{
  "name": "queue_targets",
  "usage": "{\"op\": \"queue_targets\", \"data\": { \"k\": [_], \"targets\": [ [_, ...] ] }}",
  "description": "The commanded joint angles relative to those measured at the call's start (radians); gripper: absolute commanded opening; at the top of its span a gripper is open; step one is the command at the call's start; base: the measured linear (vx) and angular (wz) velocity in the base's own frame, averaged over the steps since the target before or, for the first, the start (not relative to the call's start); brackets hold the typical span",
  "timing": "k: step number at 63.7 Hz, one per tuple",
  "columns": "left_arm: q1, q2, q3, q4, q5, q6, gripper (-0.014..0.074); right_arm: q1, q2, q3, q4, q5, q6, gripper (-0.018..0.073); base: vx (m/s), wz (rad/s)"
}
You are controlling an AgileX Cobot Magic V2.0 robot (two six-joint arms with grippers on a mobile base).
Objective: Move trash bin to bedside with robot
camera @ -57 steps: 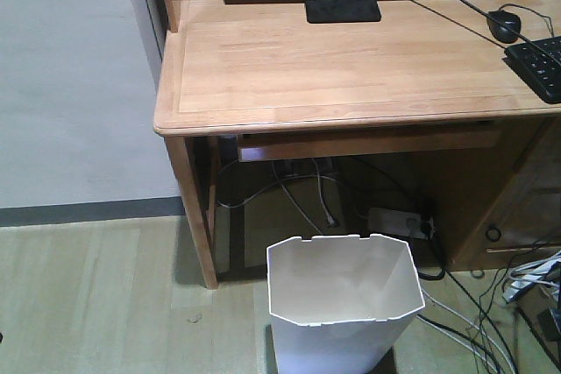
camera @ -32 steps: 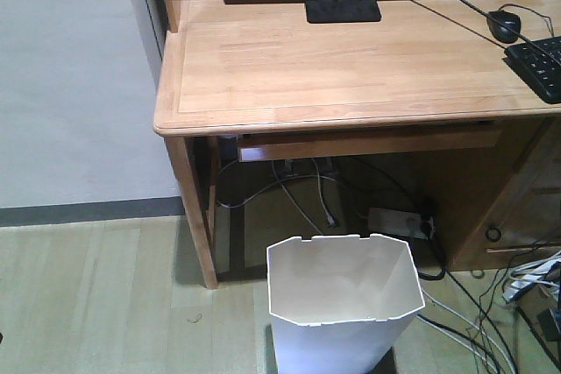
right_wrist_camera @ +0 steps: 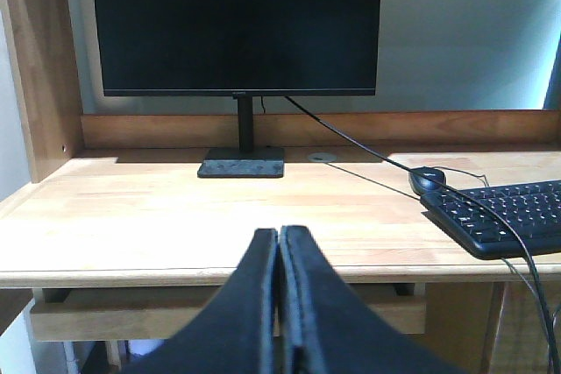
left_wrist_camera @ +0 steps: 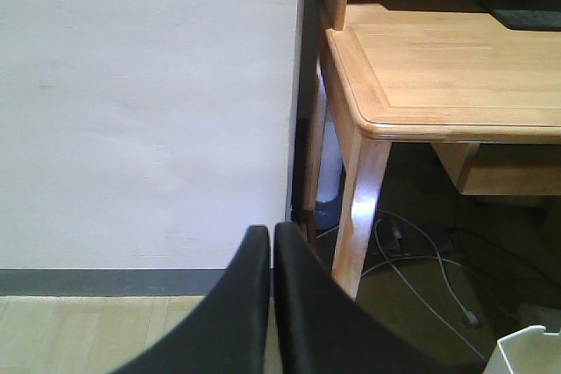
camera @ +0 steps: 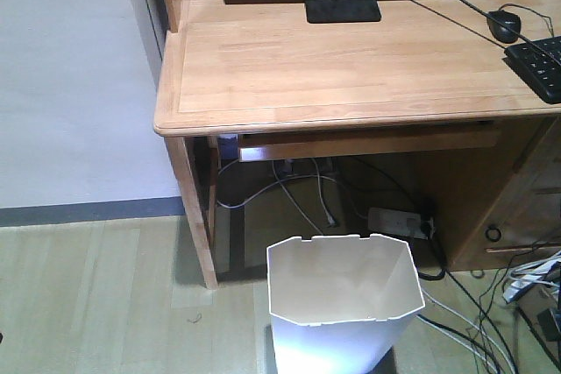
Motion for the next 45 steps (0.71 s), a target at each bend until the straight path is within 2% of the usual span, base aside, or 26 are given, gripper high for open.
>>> {"op": "queue_targets", "data": {
  "k": [1,23,31,45],
  "targets": [
    [-0.003,-0.014,0.003,-0.002,-0.066,-0.004,-0.0006,-0.002,-0.011,0.007,-0.008,-0.077,-0.005,-0.0009,0.0,0.0],
    [-0.003,-0.014,0.003,-0.002,-0.066,-0.004,-0.0006,-0.002,-0.011,-0.003,-0.008,-0.251,-0.014,-0.0009,0.0,0.0],
    [-0.003,-0.014,0.003,-0.002,-0.066,-0.004,-0.0006,-0.002,-0.007,-0.07,-0.008,-0.164,-0.018,-0.0009,0.0,0.0],
    [-0.003,-0.014,0.003,-0.002,-0.066,-0.004,-0.0006,-0.002,0.132,-0.261,-0.042,-0.007,-0.101,-0.0009,0.0,0.0]
  ]
}}
